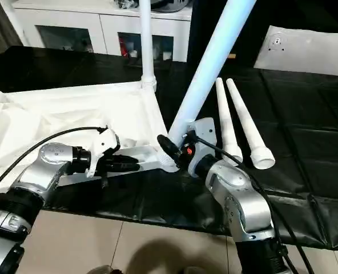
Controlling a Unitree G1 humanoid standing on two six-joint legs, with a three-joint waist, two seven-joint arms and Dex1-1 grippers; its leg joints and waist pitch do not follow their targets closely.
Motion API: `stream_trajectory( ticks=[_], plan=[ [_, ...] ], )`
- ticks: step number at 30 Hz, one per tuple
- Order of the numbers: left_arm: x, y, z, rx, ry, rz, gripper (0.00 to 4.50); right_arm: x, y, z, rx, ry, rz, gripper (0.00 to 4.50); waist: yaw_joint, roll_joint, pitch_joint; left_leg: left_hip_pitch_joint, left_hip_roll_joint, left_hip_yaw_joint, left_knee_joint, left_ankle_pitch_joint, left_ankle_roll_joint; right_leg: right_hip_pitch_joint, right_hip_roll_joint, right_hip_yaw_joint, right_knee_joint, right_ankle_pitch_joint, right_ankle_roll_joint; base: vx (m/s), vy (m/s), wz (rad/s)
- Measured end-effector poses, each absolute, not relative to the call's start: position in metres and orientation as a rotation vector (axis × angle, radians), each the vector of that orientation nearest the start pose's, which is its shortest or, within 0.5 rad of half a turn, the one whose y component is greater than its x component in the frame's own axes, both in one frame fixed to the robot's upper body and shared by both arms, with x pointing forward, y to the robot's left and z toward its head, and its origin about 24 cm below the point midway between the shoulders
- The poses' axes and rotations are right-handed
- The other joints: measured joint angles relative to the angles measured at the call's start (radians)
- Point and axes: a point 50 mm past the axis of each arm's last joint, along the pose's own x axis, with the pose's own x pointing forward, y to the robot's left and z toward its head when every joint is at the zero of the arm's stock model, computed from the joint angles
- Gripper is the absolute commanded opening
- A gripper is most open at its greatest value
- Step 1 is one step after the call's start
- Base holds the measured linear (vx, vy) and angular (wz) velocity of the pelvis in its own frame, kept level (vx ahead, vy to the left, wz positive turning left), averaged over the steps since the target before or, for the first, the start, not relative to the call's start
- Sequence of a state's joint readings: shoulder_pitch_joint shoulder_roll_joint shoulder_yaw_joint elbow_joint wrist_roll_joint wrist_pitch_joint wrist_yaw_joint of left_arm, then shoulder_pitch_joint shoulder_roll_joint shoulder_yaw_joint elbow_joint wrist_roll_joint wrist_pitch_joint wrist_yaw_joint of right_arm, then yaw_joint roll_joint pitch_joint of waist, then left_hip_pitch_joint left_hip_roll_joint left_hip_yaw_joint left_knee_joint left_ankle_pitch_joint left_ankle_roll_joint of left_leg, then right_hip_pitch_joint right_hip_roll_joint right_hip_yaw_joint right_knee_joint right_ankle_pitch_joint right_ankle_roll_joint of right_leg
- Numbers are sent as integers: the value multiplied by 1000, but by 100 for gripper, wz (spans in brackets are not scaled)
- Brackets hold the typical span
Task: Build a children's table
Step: Insert table leg to table base
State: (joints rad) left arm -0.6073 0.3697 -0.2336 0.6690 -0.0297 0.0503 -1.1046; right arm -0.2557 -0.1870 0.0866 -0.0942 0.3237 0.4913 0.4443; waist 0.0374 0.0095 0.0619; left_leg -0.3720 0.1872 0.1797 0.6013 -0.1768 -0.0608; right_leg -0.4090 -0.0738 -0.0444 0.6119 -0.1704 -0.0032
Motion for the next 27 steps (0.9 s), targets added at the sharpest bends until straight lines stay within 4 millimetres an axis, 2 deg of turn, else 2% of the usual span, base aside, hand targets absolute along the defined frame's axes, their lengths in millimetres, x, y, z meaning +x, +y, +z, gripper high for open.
stream_trajectory(
  ticks=[5,13,14,19,22,27],
  plan=[
    [328,144,52,362,379,-1166,98,285,-115,86,114,161,662,193,-2,0,0,1,0,0,0,0,0,0,0,0,0,-1,2,0,0,0],
    [325,142,54,453,398,-1217,98,285,-116,86,111,162,662,193,-3,0,0,0,0,0,0,0,0,0,0,0,0,-1,2,0,0,0],
    [325,142,54,453,398,-1217,79,285,-116,87,110,162,662,193,-3,0,0,0,0,0,0,0,0,0,0,0,0,-1,2,0,0,0],
    [326,142,54,460,402,-1214,58,288,-116,87,109,165,662,193,-3,0,0,0,0,0,0,0,0,0,0,0,0,0,0,0,0,0],
    [326,142,55,460,408,-1223,18,291,-115,89,103,164,670,193,-4,0,0,0,0,0,0,0,0,0,0,0,0,-1,3,0,0,0],
    [326,142,57,492,396,-1275,0,300,-121,85,41,187,664,193,-4,0,0,-1,0,0,0,0,0,0,0,0,-1,0,0,0,0,0]
  ],
)
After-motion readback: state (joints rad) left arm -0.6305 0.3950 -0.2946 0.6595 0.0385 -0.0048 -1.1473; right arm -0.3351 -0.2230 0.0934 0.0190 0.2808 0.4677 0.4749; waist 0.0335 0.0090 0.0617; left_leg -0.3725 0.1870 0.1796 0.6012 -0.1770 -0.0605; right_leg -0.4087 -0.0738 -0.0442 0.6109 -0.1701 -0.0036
